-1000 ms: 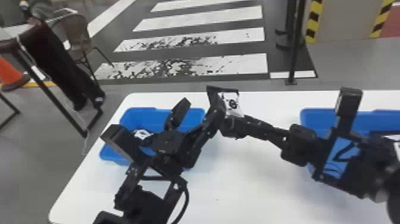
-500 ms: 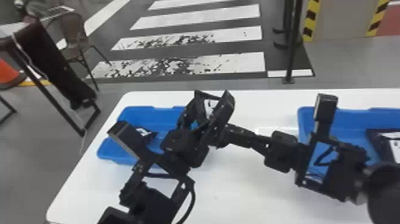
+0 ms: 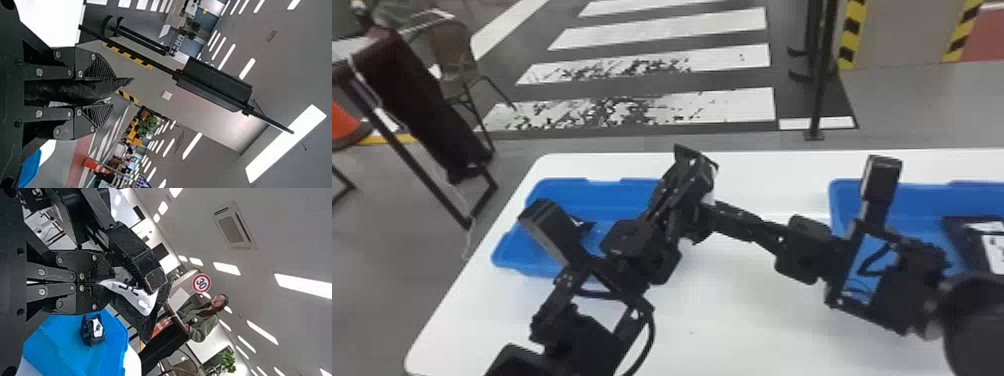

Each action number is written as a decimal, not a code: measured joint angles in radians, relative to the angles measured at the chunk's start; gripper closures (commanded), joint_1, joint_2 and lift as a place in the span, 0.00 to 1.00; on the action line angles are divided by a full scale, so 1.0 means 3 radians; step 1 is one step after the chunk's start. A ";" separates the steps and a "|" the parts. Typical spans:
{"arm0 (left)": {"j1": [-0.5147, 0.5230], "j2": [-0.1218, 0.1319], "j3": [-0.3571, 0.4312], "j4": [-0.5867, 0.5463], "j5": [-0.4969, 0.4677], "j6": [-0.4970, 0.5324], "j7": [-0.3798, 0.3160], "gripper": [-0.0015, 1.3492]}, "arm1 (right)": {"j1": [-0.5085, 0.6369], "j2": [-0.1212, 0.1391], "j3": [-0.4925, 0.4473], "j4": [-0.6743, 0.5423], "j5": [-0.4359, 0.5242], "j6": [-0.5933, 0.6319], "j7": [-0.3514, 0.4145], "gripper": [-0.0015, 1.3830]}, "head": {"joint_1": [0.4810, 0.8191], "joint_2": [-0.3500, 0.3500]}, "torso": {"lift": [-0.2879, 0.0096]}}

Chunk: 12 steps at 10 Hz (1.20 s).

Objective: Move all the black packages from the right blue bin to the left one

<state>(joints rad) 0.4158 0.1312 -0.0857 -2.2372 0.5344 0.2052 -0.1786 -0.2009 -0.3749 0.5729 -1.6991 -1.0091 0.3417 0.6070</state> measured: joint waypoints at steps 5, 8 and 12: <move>-0.0003 -0.0057 0.0250 0.0172 -0.0472 -0.0394 0.0218 0.89 | 0.0015 0.0013 0.0001 0.0190 -0.0123 -0.0173 -0.0019 0.09 | 0.63 0.93 | 0.39; -0.0321 -0.0163 0.0907 0.1041 -0.1528 -0.0909 0.0410 0.89 | 0.0058 0.0012 -0.0028 0.0271 -0.0102 -0.0229 -0.0020 0.07 | 0.63 1.00 | 0.39; -0.0673 -0.0127 0.0778 0.2050 -0.1441 -0.1753 0.0625 0.05 | 0.0171 0.0024 -0.0361 0.0256 0.0259 -0.0309 -0.0021 0.07 | 0.63 1.00 | 0.39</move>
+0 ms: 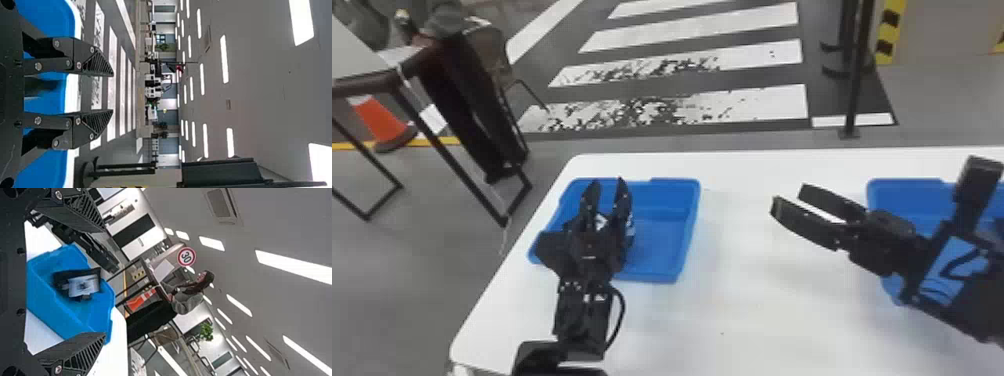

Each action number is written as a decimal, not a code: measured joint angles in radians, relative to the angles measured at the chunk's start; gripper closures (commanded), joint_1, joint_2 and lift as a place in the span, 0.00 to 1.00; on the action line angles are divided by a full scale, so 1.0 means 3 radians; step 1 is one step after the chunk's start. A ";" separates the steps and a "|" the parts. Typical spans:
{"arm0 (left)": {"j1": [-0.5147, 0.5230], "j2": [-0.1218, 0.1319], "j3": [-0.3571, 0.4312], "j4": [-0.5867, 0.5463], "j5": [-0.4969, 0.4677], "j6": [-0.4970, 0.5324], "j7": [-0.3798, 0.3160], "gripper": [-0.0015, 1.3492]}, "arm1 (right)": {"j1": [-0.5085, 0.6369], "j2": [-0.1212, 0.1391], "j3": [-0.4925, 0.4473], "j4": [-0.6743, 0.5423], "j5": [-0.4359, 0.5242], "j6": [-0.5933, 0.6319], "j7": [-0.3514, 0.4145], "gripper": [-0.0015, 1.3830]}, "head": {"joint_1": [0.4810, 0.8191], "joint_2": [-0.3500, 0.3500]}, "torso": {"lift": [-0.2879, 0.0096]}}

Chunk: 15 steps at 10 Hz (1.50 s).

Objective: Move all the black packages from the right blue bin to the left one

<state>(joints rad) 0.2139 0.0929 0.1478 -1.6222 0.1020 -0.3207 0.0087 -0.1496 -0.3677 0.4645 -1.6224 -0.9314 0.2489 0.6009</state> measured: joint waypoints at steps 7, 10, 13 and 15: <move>0.0607 0.0040 -0.0448 -0.1040 0.0812 0.0286 -0.0468 0.16 | 0.1000 0.0223 -0.1700 -0.1753 0.1857 0.2161 -0.1674 0.07 | 0.63 0.54 | 0.39; 0.0764 0.0076 -0.0691 -0.1310 0.1030 0.0301 -0.0512 0.16 | 0.1021 0.0261 -0.1865 -0.1934 0.2022 0.2822 -0.2136 0.07 | 0.63 0.36 | 0.39; 0.0775 0.0088 -0.0721 -0.1321 0.1036 0.0314 -0.0515 0.16 | 0.0981 0.0269 -0.1905 -0.1953 0.2099 0.3126 -0.2371 0.07 | 0.63 0.29 | 0.39; 0.0776 0.0085 -0.0719 -0.1322 0.1036 0.0337 -0.0515 0.16 | 0.0935 0.0271 -0.1925 -0.1904 0.2124 0.3248 -0.2486 0.07 | 0.63 0.27 | 0.39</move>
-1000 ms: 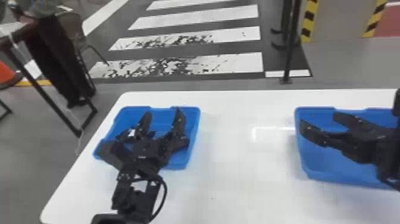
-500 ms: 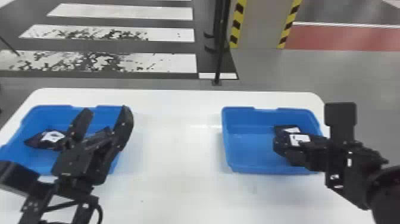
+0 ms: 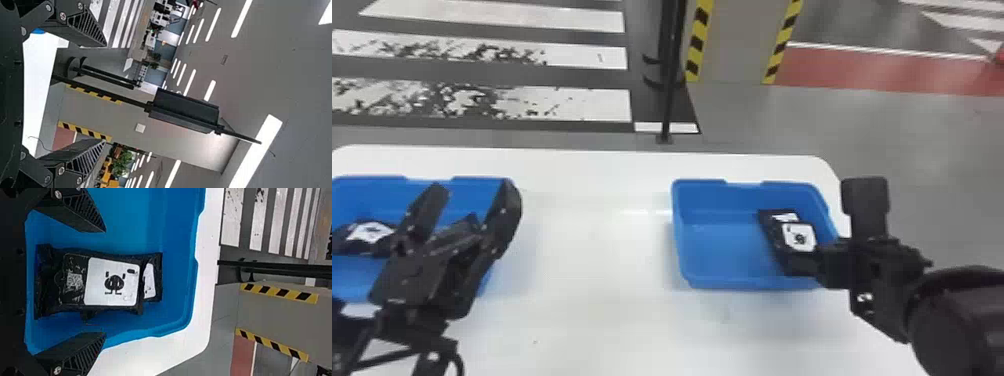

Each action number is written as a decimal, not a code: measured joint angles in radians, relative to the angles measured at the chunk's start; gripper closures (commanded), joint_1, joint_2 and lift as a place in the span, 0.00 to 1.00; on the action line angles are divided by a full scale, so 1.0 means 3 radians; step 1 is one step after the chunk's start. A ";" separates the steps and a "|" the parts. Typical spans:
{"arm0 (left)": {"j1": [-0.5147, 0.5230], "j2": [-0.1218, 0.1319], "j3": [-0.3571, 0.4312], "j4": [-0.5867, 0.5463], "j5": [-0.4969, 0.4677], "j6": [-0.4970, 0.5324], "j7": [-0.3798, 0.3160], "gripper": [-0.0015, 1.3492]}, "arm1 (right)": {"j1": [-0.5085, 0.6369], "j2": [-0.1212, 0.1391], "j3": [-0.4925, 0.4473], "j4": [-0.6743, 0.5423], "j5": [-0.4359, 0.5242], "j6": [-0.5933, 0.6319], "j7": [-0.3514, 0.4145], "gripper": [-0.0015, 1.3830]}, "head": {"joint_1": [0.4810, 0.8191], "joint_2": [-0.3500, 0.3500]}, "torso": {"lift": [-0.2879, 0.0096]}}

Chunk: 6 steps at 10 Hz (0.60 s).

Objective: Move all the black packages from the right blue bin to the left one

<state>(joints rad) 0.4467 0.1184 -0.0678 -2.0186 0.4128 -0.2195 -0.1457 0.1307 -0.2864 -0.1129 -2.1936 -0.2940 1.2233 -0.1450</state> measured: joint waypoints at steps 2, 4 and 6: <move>0.0001 -0.0001 0.0005 0.0000 -0.0006 0.0003 -0.0005 0.16 | -0.0081 0.0012 -0.0042 0.0144 -0.0020 0.0016 -0.0013 0.07 | 0.63 0.25 | 0.39; 0.0000 -0.0002 0.0008 0.0000 -0.0032 -0.0005 -0.0005 0.16 | -0.0124 0.0014 -0.0049 0.0236 -0.0037 0.0013 -0.0012 0.07 | 0.63 0.24 | 0.39; 0.0000 -0.0006 0.0013 0.0000 -0.0133 -0.0055 -0.0005 0.16 | -0.0145 0.0016 -0.0049 0.0313 -0.0063 0.0013 -0.0003 0.07 | 0.63 0.24 | 0.39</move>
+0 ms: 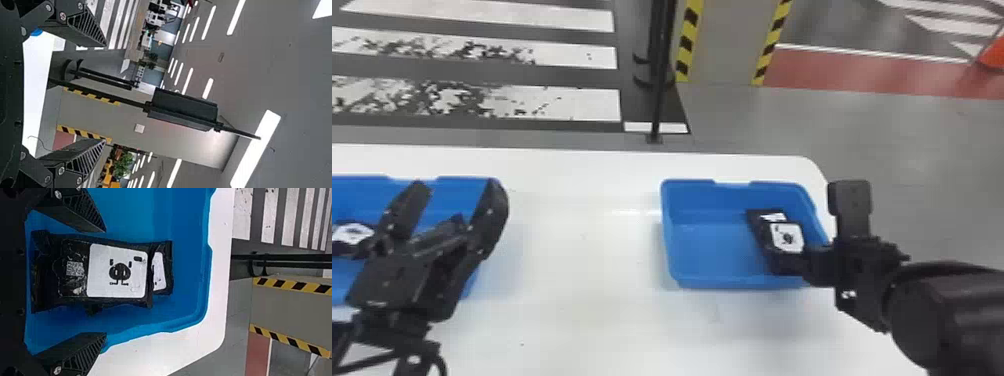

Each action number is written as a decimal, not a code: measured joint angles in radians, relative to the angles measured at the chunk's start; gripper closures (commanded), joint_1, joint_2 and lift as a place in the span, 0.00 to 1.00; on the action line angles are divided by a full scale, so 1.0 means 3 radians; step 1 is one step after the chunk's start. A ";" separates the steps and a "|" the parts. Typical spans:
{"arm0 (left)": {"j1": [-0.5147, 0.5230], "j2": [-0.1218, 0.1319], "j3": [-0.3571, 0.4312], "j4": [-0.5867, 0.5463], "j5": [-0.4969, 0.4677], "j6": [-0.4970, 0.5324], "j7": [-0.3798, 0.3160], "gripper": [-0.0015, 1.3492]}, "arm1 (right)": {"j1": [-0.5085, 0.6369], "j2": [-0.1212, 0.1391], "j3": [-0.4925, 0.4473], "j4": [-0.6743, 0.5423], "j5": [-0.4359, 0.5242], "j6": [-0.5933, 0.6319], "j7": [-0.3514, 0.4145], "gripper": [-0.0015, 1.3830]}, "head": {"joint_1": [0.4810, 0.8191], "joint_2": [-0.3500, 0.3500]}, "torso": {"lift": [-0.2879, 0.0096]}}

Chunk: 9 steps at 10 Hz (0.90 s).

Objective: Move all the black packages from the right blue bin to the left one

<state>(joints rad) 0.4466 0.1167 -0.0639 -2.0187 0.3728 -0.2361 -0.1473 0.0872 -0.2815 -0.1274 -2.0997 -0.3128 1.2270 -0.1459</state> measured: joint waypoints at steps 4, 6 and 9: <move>0.0000 0.0000 0.0000 0.0000 -0.0054 -0.0049 0.0000 0.16 | -0.0029 0.0008 0.0006 0.0100 -0.0033 -0.0003 0.0030 0.22 | 0.63 0.25 | 0.39; 0.0000 0.0000 -0.0002 0.0000 -0.0067 -0.0064 -0.0001 0.16 | -0.0051 0.0008 0.0003 0.0149 -0.0115 0.0020 0.0074 0.76 | 0.63 0.26 | 0.39; 0.0000 0.0000 -0.0004 0.0000 -0.0072 -0.0096 -0.0005 0.16 | -0.0037 0.0011 0.0004 0.0131 -0.0206 -0.0029 0.0116 0.85 | 0.63 0.28 | 0.39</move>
<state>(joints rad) 0.4467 0.1166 -0.0650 -2.0187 0.3513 -0.2648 -0.1488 0.0762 -0.2783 -0.1263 -2.0604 -0.3745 1.2182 -0.1110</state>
